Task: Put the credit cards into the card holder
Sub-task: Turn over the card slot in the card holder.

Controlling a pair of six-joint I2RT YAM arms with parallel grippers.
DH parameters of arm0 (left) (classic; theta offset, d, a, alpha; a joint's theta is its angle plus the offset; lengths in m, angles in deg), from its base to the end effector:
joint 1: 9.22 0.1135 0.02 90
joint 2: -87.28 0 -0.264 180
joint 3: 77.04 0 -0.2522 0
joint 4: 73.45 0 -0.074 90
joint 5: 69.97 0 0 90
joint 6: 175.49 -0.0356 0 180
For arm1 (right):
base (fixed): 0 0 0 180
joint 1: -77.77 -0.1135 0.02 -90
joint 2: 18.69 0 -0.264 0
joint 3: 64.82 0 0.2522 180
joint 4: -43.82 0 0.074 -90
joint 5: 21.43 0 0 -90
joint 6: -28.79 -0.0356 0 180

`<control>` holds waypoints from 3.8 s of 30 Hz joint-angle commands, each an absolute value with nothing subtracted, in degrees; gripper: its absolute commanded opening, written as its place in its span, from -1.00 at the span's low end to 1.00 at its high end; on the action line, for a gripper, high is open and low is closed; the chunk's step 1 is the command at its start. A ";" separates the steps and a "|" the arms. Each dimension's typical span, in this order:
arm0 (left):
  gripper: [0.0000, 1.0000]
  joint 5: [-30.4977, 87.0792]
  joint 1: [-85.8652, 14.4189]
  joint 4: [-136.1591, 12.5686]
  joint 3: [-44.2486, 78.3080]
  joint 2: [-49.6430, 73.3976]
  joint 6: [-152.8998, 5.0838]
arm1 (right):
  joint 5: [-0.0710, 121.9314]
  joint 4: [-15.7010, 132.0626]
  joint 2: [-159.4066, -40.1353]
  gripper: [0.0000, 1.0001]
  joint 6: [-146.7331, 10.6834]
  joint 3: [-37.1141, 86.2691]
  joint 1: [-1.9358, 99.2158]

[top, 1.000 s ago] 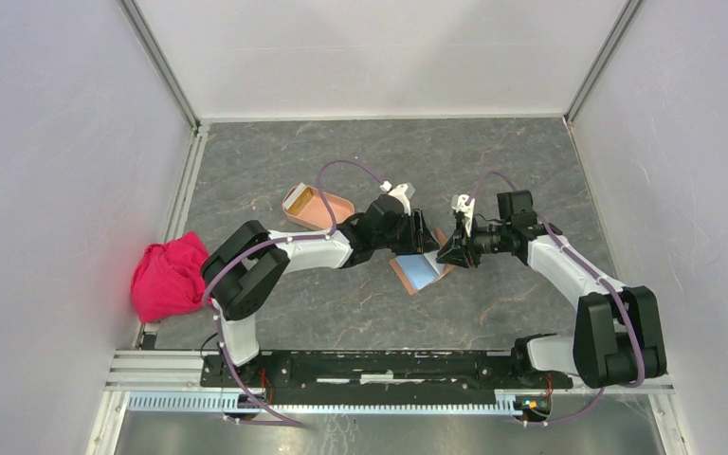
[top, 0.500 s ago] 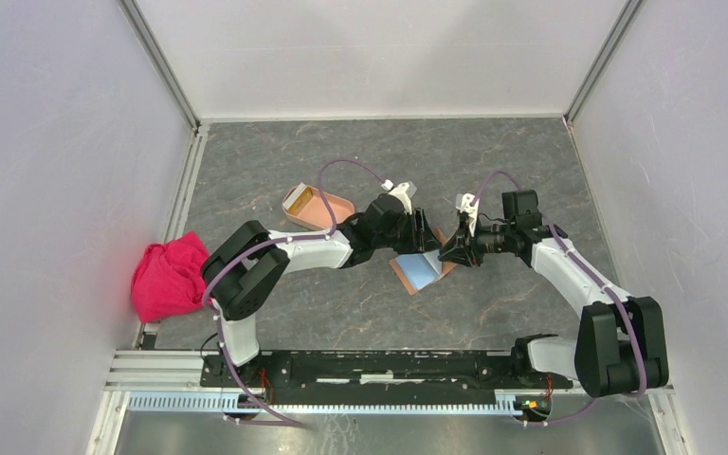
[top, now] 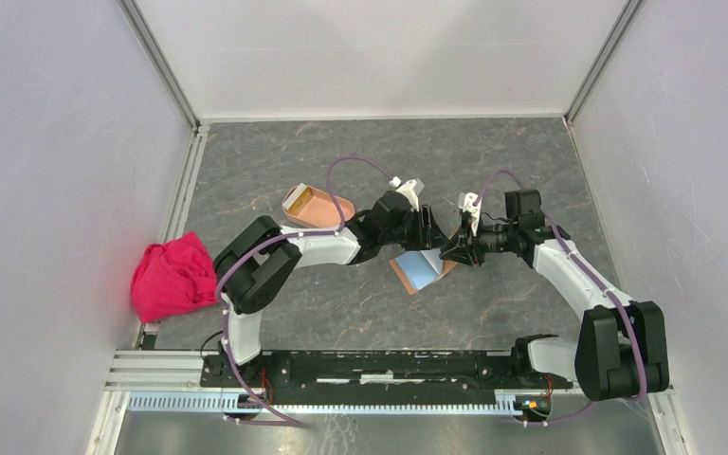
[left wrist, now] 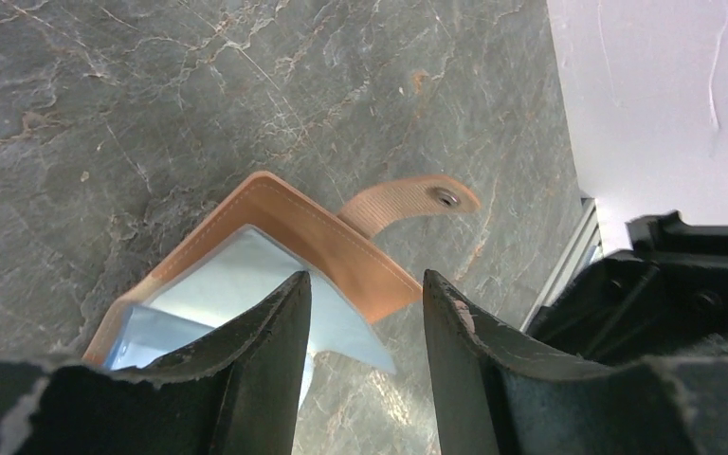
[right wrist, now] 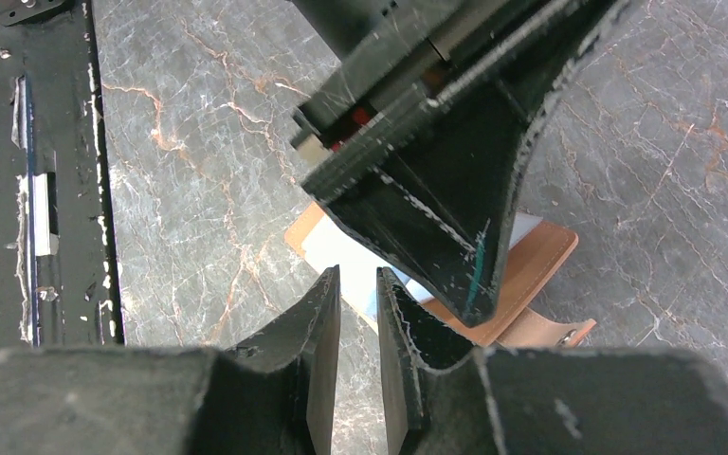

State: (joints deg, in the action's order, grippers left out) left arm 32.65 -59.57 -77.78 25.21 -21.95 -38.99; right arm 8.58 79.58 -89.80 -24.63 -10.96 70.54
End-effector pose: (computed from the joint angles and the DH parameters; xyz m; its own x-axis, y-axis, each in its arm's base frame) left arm 0.2612 -0.3274 0.1815 -0.8354 -0.1012 -0.5402 0.3914 0.5804 -0.7141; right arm 0.2249 0.0596 0.2152 -0.2908 -0.3373 -0.8954 -0.9378 0.2859 0.1969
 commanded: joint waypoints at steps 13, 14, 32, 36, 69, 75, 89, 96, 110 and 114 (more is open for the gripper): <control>0.07 34.74 -59.67 -80.96 17.48 -29.03 -36.71 | 9.77 78.29 -88.83 -0.47 -25.52 -10.19 71.12; 0.07 34.78 -59.66 -80.96 17.28 -29.12 -36.71 | 10.06 78.14 -88.85 -0.48 -25.69 -10.27 71.09; 0.07 35.15 -59.23 -81.75 18.45 -28.71 -36.49 | 22.52 73.51 -96.96 -0.61 -33.60 -10.92 71.01; 0.07 35.12 -59.10 -81.75 18.53 -28.57 -36.53 | 28.53 73.61 -98.88 -0.73 -34.43 -10.34 71.07; 0.07 33.01 -59.79 -87.39 28.22 -26.05 -35.74 | 28.14 71.81 -94.23 0.11 -34.73 -11.38 72.53; 0.06 32.94 -59.85 -87.21 27.88 -26.86 -35.48 | 25.93 70.88 -95.98 0.31 -37.42 -12.30 72.95; 0.06 32.66 -59.85 -85.27 25.90 -28.08 -35.84 | 26.62 69.47 -101.58 0.33 -43.30 -12.12 74.09; 0.06 32.77 -59.85 -85.35 25.91 -27.90 -35.83 | 21.10 67.32 -102.82 0.17 -47.66 -13.39 74.87; 0.07 31.79 -59.68 -88.37 29.57 -24.64 -35.29 | 10.22 62.90 -106.20 -1.00 -54.45 -14.48 76.47; 0.11 31.37 -59.26 -93.03 34.55 -20.55 -33.57 | 2.58 58.29 -104.74 -1.00 -58.65 -16.16 77.48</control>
